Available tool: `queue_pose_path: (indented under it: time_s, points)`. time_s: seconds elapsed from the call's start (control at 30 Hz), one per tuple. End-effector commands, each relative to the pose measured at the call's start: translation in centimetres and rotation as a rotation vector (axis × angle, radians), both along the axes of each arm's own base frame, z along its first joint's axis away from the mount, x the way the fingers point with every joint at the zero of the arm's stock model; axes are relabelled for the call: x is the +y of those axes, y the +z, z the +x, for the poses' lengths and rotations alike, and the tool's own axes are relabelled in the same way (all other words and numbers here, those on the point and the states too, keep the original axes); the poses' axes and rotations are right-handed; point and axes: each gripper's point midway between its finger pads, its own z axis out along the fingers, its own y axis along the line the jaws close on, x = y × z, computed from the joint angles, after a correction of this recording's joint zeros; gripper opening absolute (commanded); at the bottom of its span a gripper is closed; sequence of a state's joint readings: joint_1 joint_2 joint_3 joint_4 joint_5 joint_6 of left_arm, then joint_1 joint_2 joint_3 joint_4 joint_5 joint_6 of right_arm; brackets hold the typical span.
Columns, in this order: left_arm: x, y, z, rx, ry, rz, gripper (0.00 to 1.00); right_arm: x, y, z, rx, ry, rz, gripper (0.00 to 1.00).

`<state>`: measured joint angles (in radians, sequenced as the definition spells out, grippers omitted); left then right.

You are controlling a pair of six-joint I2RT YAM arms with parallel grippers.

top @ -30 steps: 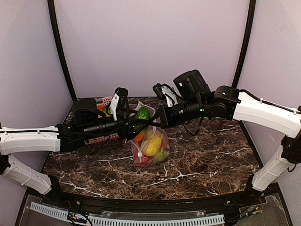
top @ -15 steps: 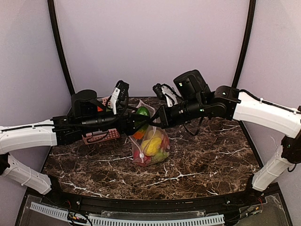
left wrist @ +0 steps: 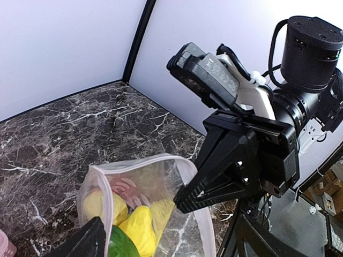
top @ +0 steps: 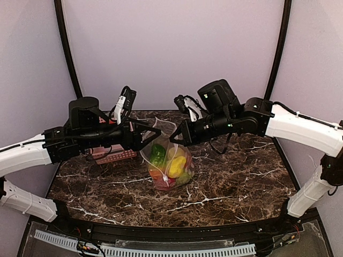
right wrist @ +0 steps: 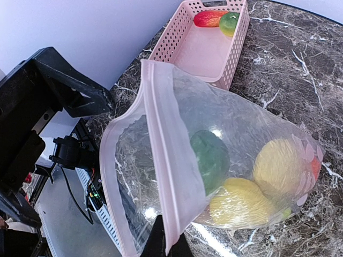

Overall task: Place the food in the zip-top bag and seal the zipper
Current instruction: Place the fake fruit in the zipper food storage bag, then adjust the zipper food storage bag at the center of the board.

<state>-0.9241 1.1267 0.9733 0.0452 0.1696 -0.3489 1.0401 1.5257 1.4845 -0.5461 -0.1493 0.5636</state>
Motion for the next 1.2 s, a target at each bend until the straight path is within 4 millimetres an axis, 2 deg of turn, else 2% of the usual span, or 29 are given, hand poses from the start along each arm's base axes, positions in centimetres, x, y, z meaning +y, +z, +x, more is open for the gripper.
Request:
queue_pose_path:
  time_s: [0.0, 0.2, 0.4, 0.53, 0.67, 0.73, 0.77, 0.93, 1.07, 1.1, 1.13, 1.17]
  points:
    - [2.2, -0.7, 0.2, 0.070, 0.097, 0.078, 0.84, 0.1, 2.6, -0.3, -0.038, 0.001, 0.074, 0.00]
    - [5.3, -1.6, 0.6, 0.101, 0.227, 0.147, 0.86, -0.2, 2.6, -0.3, -0.039, -0.005, 0.072, 0.00]
    - [5.4, -4.1, -0.5, 0.213, 0.201, 0.203, 0.84, 0.0, 2.6, -0.3, -0.036, 0.000, 0.074, 0.00]
    - [5.3, -5.5, -0.7, 0.264, 0.198, 0.212, 0.70, 0.1, 2.5, -0.3, -0.033, 0.000, 0.072, 0.00]
    - [4.5, -6.0, -1.0, 0.289, 0.167, 0.177, 0.57, 0.1, 2.4, -0.4, -0.030, 0.002, 0.071, 0.00]
    - [4.0, -5.9, -1.0, 0.294, 0.154, 0.160, 0.44, 0.1, 2.4, -0.4, -0.029, 0.001, 0.072, 0.00]
    - [3.7, -6.1, -1.0, 0.301, 0.146, 0.159, 0.42, 0.1, 2.4, -0.3, -0.029, 0.001, 0.072, 0.00]
    - [1.6, -4.9, -0.8, 0.300, 0.087, 0.110, 0.21, 0.0, 2.5, -0.3, -0.034, -0.002, 0.073, 0.00]
    - [-0.2, -2.0, -0.4, 0.261, 0.027, 0.070, 0.07, -0.2, 2.9, -0.2, -0.043, -0.010, 0.075, 0.00]
    - [-0.7, -0.4, -0.5, 0.246, 0.004, 0.044, 0.05, -0.3, 2.9, -0.1, -0.047, -0.016, 0.072, 0.00]
    - [-1.1, -0.1, -0.5, 0.246, -0.008, 0.040, 0.02, -0.5, 3.1, -0.1, -0.050, -0.023, 0.070, 0.00]
    - [-1.5, 1.5, -0.7, 0.233, -0.036, 0.009, 0.01, -0.8, 3.2, 0.1, -0.054, -0.038, 0.063, 0.00]
